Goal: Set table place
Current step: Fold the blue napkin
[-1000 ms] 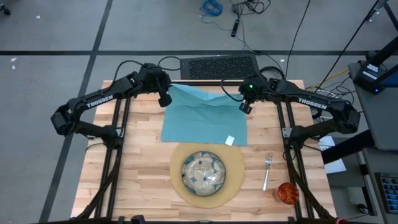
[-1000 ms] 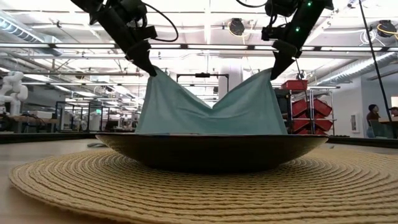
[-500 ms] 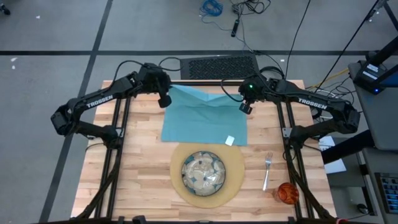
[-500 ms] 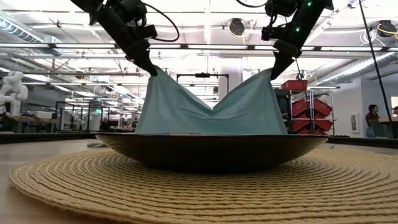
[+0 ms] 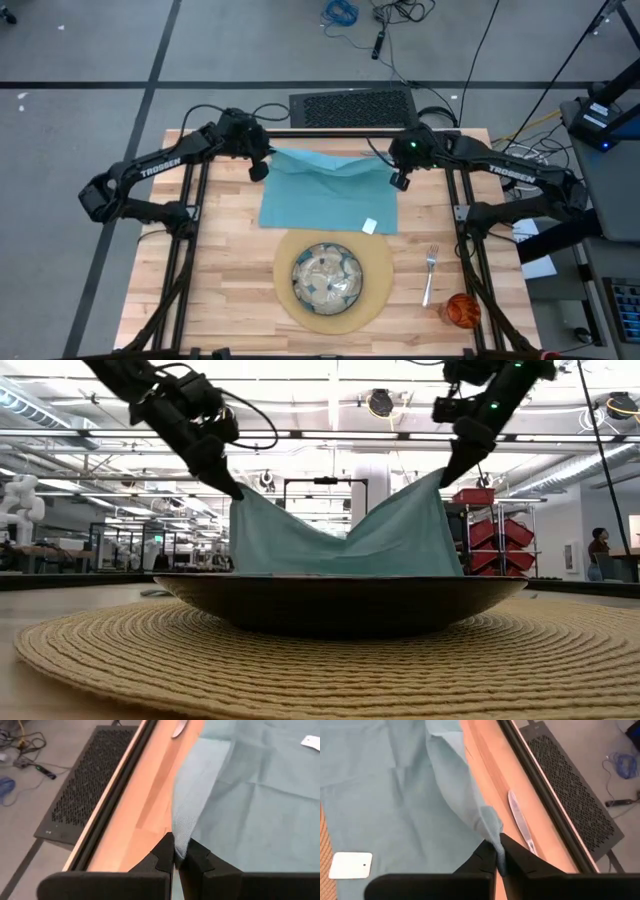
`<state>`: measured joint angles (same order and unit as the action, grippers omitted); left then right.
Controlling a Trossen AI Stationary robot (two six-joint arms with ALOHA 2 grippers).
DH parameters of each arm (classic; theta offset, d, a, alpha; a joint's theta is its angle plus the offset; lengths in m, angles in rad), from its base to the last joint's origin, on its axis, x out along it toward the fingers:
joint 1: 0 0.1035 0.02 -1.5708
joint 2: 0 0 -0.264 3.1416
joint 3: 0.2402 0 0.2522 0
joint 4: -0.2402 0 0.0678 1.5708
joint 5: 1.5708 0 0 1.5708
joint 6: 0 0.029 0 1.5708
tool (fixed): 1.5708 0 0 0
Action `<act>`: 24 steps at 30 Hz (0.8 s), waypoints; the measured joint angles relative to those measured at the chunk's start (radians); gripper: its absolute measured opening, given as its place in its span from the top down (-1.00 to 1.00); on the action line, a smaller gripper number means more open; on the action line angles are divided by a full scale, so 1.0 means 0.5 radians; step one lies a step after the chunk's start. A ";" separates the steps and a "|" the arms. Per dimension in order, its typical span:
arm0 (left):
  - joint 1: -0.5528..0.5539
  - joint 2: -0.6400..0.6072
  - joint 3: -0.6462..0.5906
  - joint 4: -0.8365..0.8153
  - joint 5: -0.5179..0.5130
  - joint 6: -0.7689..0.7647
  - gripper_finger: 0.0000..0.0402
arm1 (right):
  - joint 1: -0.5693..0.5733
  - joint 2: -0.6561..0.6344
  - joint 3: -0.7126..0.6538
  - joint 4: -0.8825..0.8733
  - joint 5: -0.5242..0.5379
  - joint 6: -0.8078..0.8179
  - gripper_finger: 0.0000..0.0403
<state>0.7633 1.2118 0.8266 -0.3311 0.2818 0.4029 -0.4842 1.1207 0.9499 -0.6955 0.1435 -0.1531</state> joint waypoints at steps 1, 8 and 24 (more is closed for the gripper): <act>0.021 -0.029 -0.042 0.045 0.029 -0.004 1.00 | -0.006 -0.047 -0.050 0.034 -0.017 0.011 1.00; 0.116 -0.270 -0.247 0.361 0.280 -0.102 1.00 | 0.005 -0.347 -0.331 0.254 -0.079 0.074 1.00; 0.117 -0.358 -0.679 0.740 0.540 -0.268 1.00 | 0.220 -0.447 -0.659 0.590 -0.196 0.111 1.00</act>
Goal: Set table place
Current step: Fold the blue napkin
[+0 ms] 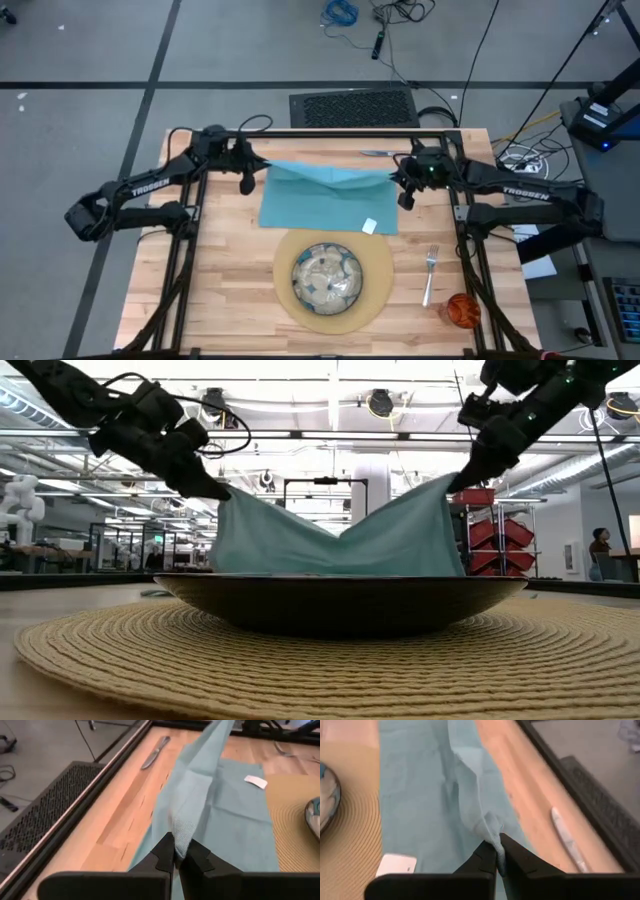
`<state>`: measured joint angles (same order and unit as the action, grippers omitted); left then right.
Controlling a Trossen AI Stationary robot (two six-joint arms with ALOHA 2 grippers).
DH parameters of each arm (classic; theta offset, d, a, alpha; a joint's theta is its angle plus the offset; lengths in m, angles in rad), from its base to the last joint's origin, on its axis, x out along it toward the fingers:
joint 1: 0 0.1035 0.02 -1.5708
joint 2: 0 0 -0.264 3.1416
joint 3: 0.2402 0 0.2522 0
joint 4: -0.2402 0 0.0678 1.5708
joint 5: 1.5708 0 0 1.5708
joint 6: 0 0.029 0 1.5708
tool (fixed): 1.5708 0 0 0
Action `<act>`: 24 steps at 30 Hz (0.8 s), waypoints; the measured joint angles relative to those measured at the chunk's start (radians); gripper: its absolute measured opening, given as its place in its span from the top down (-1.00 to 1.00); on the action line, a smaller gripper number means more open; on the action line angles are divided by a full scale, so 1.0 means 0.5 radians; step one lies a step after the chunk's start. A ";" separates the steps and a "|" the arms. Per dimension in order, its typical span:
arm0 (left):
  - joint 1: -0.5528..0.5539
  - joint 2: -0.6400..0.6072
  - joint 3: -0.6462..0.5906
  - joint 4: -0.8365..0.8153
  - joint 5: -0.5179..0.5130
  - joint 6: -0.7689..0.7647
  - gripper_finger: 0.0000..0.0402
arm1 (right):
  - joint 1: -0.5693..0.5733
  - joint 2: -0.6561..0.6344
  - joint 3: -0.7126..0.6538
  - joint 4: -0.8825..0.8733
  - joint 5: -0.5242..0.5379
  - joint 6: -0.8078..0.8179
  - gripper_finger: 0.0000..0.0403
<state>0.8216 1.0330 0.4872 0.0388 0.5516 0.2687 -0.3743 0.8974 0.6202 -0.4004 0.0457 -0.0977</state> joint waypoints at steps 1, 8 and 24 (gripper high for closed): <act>-0.002 0.000 -0.015 0.018 0.014 -0.004 1.00 | 0.011 0.000 -0.015 -0.002 -0.001 0.011 1.00; -0.096 0.000 -0.096 0.062 0.066 -0.040 1.00 | 0.118 0.000 -0.135 0.047 0.009 0.092 1.00; -0.239 -0.203 -0.562 0.677 0.075 -0.258 1.00 | 0.417 -0.117 -0.227 0.213 0.337 0.052 1.00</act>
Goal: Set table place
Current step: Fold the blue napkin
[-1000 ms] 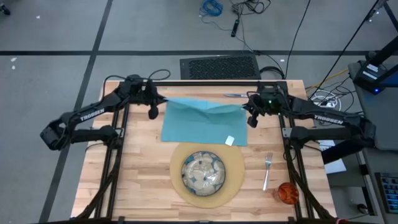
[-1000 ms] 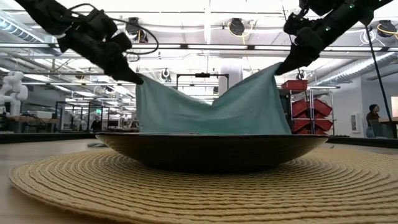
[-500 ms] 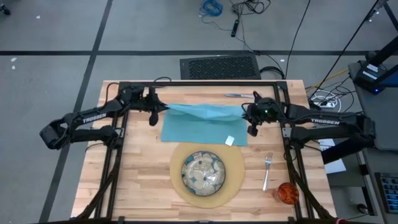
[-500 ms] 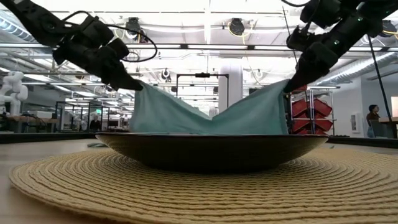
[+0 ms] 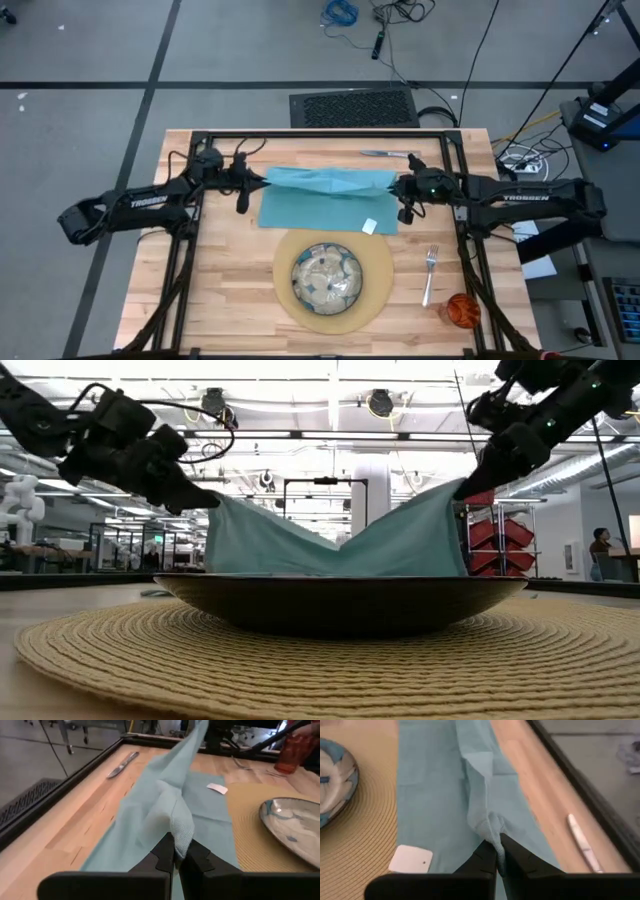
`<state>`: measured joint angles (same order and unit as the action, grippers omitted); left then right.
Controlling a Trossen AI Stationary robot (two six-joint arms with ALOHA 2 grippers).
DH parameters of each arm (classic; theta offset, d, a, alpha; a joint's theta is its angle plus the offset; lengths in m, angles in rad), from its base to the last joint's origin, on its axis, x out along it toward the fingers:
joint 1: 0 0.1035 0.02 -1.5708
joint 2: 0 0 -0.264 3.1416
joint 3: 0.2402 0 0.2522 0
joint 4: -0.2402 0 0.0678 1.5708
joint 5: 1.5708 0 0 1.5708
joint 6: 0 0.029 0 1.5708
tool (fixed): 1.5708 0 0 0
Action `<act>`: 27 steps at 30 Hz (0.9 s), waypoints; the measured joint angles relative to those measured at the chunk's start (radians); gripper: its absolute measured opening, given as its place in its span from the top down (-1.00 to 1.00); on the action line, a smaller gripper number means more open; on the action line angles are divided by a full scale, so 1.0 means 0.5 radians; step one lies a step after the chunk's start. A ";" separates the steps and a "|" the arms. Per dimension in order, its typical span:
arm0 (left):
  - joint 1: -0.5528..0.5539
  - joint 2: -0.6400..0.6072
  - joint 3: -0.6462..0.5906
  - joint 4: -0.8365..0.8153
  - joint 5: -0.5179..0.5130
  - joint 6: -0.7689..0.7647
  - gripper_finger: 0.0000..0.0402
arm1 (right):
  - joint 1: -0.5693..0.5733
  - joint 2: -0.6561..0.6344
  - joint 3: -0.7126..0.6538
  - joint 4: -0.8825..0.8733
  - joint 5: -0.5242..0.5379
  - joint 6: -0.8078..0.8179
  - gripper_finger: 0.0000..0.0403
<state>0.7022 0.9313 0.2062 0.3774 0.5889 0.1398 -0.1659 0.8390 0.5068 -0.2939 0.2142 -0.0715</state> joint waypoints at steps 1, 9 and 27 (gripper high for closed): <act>-0.029 -0.030 0.000 -0.056 -0.046 0.029 1.00 | 0.029 -0.022 0.000 -0.001 0.030 -0.001 1.00; -0.259 -0.141 -0.002 -0.265 -0.350 0.155 1.00 | 0.260 -0.067 0.001 -0.053 0.300 0.057 1.00; -0.472 -0.156 -0.001 -0.425 -0.523 0.159 1.00 | 0.673 -0.063 -0.143 -0.101 0.480 0.439 1.00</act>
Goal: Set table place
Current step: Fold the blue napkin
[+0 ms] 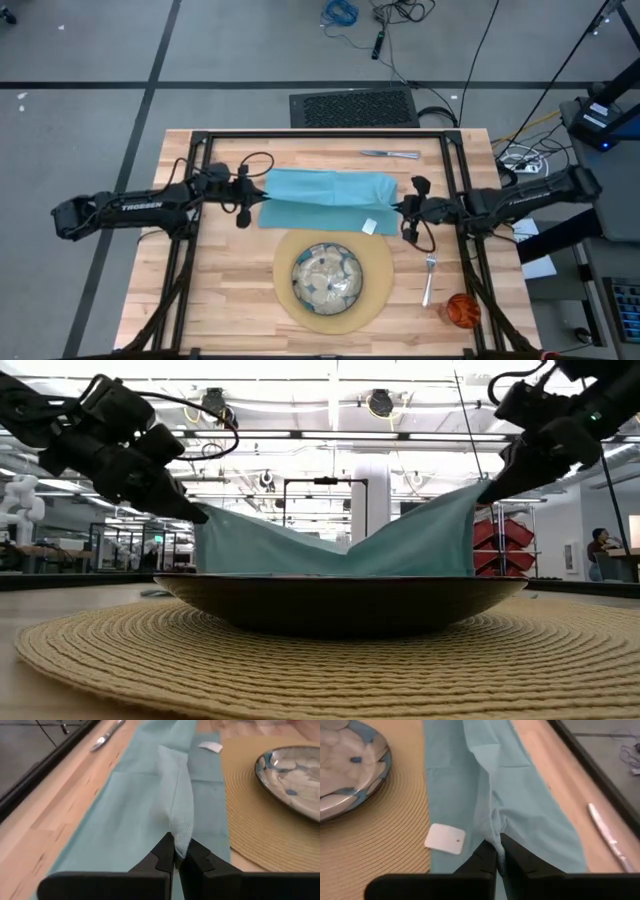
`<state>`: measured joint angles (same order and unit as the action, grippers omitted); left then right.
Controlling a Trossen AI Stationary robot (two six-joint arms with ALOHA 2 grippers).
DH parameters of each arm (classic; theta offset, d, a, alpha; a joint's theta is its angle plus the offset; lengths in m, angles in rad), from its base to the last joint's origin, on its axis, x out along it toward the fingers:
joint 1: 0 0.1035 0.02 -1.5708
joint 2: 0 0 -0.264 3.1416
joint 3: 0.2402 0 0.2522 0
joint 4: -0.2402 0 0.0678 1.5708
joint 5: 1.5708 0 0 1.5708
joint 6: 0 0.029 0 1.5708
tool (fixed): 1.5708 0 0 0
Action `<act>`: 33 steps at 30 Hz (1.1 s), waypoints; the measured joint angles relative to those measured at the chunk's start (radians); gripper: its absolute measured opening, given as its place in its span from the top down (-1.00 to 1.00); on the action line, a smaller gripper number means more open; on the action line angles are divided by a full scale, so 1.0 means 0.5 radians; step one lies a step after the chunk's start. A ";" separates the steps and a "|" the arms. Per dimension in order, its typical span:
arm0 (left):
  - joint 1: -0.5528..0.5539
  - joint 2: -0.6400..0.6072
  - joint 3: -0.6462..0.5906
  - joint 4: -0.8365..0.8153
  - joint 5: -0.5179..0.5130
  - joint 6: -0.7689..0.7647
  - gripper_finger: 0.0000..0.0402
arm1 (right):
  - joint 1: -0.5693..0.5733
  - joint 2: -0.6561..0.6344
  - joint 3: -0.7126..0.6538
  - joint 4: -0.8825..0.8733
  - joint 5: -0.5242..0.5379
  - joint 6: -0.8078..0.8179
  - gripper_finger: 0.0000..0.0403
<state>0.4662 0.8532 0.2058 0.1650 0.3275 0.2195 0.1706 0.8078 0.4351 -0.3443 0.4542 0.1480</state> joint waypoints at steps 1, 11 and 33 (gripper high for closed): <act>-0.010 0.000 0.000 -0.004 -0.008 0.000 1.00 | 0.017 0.002 -0.014 0.019 0.000 0.011 1.00; -0.071 0.000 0.000 -0.067 -0.074 -0.044 1.00 | 0.044 0.002 -0.042 0.035 -0.019 0.073 1.00; -0.128 0.000 -0.052 -0.096 -0.082 -0.311 0.38 | 0.042 0.001 -0.043 -0.068 -0.202 0.399 0.48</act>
<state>0.4023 0.8532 0.1799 0.1169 0.2863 0.0642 0.1917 0.8080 0.4137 -0.3785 0.3531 0.3477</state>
